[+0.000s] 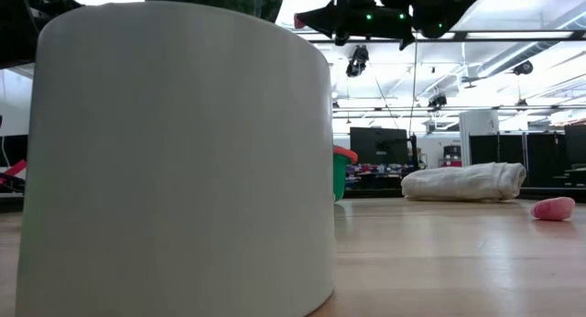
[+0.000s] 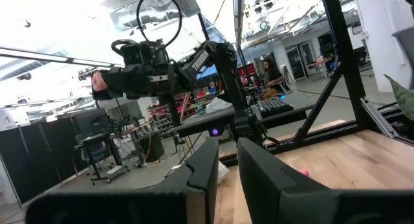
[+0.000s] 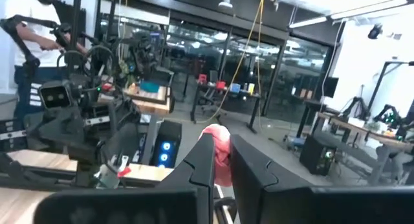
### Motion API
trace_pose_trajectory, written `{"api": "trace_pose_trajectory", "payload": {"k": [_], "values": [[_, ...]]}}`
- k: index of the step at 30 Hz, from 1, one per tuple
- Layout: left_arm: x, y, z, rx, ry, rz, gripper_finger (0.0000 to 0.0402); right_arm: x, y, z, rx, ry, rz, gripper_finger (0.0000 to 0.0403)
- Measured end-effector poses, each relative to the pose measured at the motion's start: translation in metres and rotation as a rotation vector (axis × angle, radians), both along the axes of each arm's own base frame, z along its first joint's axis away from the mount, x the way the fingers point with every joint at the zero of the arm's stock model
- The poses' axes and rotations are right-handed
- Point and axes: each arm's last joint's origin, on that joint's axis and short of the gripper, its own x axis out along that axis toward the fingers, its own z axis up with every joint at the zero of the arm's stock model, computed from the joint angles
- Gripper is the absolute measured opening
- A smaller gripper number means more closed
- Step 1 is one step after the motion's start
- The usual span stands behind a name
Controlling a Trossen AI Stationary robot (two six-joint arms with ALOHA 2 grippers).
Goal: Pick and placing Produce into tupperware
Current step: Put the peach toy into the bin
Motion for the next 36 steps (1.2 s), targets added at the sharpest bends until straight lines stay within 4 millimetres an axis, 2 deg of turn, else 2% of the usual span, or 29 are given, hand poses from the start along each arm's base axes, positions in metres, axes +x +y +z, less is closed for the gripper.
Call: {"api": "trace_pose_trajectory", "payload": {"k": [13, 19, 23, 28, 31, 34, 36], "values": [[0.0, 0.0, 0.0, 0.0, -0.002, 0.0, 0.0046, -0.006, 0.0, 0.001, 0.03, 0.089, -0.034, 0.0024], [0.0, 0.0, 0.0, 0.0, -0.002, 0.0, 0.0046, 0.002, -0.009, -0.012, 0.162, 0.477, -0.211, 0.0024], [0.0, 0.0, 0.0, 0.0, -0.002, 0.0, 0.0046, 0.003, -0.013, 0.001, 0.26, 0.574, -0.328, 0.0024], [0.0, 0.0, 0.0, 0.0, -0.002, 0.0, 0.0046, 0.003, -0.013, 0.024, 0.453, 0.656, -0.355, 0.0024], [0.0, 0.0, 0.0, 0.0, -0.001, 0.0, 0.0046, 0.006, -0.012, 0.037, 0.497, 0.653, -0.343, 0.0024], [0.0, 0.0, 0.0, 0.0, -0.004, 0.0, 0.0046, 0.016, -0.01, 0.035, 0.527, 0.697, -0.289, 0.0024], [0.0, 0.0, 0.0, -0.001, -0.005, 0.001, 0.0046, 0.023, -0.01, 0.023, 0.563, 0.784, -0.288, 0.0024]]}}
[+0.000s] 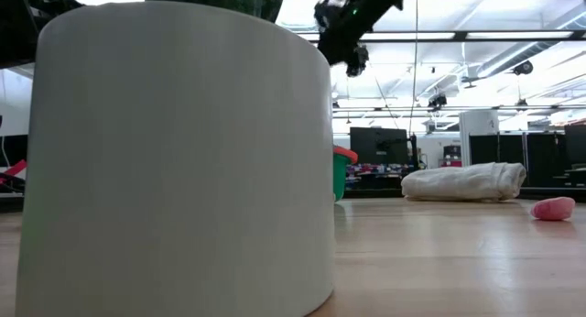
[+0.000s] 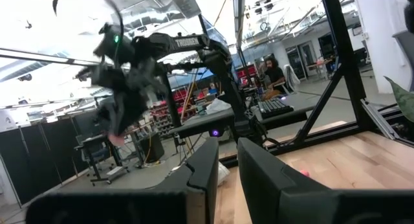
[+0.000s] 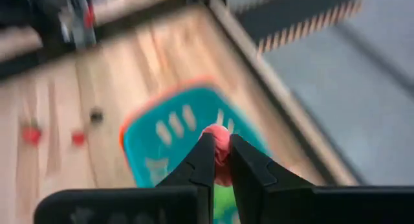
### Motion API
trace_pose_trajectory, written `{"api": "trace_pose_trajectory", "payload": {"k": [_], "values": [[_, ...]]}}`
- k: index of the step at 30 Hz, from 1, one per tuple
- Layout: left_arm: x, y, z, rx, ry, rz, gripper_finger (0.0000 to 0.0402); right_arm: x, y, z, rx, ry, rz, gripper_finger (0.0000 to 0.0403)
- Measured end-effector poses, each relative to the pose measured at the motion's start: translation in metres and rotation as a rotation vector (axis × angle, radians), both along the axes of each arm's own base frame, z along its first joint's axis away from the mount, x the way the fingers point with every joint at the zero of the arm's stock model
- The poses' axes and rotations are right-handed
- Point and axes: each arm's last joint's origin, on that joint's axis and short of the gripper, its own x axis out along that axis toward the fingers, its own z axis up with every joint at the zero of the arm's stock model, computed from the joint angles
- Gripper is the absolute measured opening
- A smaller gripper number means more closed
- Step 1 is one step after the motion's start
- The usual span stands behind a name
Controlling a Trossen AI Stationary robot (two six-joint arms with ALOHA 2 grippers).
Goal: Pick and placing Produce into tupperware
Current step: Put the peach toy into the bin
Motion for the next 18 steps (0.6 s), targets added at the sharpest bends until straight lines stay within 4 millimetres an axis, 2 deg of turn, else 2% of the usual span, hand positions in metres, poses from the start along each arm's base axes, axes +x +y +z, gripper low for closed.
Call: {"api": "trace_pose_trajectory", "payload": {"k": [3, 7, 18], "values": [[0.0, 0.0, 0.0, 0.0, 0.0, 0.0, 0.0046, 0.01, -0.004, -0.02, 0.076, 0.131, 0.0, 0.0024], [0.0, 0.0, 0.0, 0.0, -0.001, 0.0, 0.0046, 0.023, -0.015, -0.041, 0.13, 0.215, -0.032, 0.0024], [0.0, 0.0, 0.0, 0.0, -0.001, -0.001, 0.0046, 0.056, -0.033, -0.063, 0.148, 0.3, -0.031, 0.0024]]}}
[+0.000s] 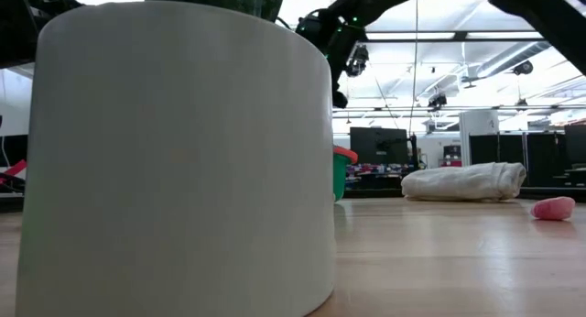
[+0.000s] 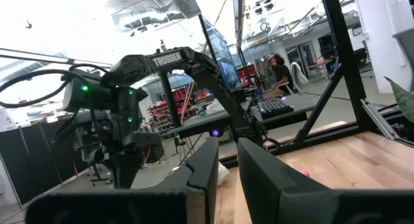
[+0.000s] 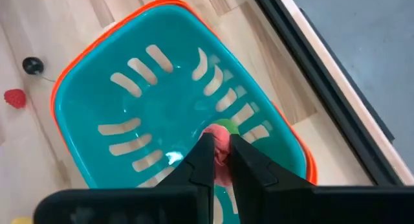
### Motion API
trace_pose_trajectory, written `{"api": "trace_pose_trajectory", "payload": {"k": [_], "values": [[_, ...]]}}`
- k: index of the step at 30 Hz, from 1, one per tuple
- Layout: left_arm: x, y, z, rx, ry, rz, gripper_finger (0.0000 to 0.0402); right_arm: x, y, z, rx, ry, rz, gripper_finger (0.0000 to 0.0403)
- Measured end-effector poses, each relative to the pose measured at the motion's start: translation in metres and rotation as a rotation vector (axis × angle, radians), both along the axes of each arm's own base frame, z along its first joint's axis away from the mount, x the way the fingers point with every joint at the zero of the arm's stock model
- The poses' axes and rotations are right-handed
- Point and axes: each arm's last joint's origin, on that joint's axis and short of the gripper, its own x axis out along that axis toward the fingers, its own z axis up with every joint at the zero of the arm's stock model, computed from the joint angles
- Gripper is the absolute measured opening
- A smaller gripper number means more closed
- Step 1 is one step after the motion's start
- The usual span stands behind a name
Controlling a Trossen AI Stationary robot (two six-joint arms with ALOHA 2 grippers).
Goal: Pick and placing Produce into tupperware
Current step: Put the peach toy into the bin
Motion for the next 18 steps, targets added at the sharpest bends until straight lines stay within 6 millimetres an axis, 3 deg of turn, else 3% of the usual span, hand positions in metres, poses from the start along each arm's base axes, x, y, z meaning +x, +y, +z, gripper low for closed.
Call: {"api": "trace_pose_trajectory", "payload": {"k": [18], "values": [[0.0, 0.0, 0.0, 0.0, 0.0, 0.0, 0.0046, 0.0017, -0.0007, -0.0069, 0.022, 0.053, 0.018, 0.0024]]}}
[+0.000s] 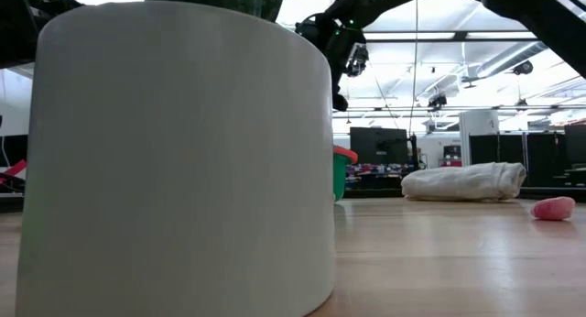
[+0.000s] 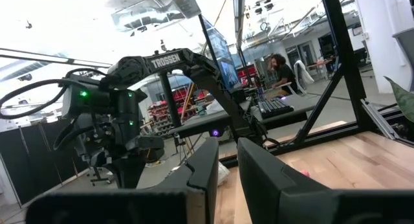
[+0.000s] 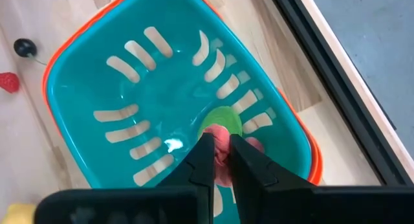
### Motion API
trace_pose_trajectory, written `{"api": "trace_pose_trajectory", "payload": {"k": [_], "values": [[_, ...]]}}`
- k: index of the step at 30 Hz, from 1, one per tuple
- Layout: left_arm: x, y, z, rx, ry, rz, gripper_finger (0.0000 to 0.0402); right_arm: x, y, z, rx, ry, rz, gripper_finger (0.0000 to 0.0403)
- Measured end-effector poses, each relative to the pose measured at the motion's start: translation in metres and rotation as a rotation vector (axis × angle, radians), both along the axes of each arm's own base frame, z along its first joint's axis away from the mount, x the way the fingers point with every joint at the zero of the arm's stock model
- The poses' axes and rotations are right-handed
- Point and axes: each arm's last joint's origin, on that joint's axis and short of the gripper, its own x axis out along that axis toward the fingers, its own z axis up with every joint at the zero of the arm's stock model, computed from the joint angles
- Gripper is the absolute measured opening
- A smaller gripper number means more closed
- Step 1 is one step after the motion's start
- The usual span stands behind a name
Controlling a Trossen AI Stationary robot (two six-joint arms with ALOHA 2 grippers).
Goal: Pick and placing Produce into tupperware
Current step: Put the peach toy into the bin
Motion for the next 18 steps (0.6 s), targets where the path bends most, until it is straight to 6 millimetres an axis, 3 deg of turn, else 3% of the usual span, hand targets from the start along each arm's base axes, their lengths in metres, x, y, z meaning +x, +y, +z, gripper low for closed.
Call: {"api": "trace_pose_trajectory", "payload": {"k": [18], "values": [[0.0, 0.0, 0.0, 0.0, 0.0, 0.0, 0.0046, -0.0002, 0.0002, -0.0001, -0.006, 0.002, 0.016, 0.0024]]}}
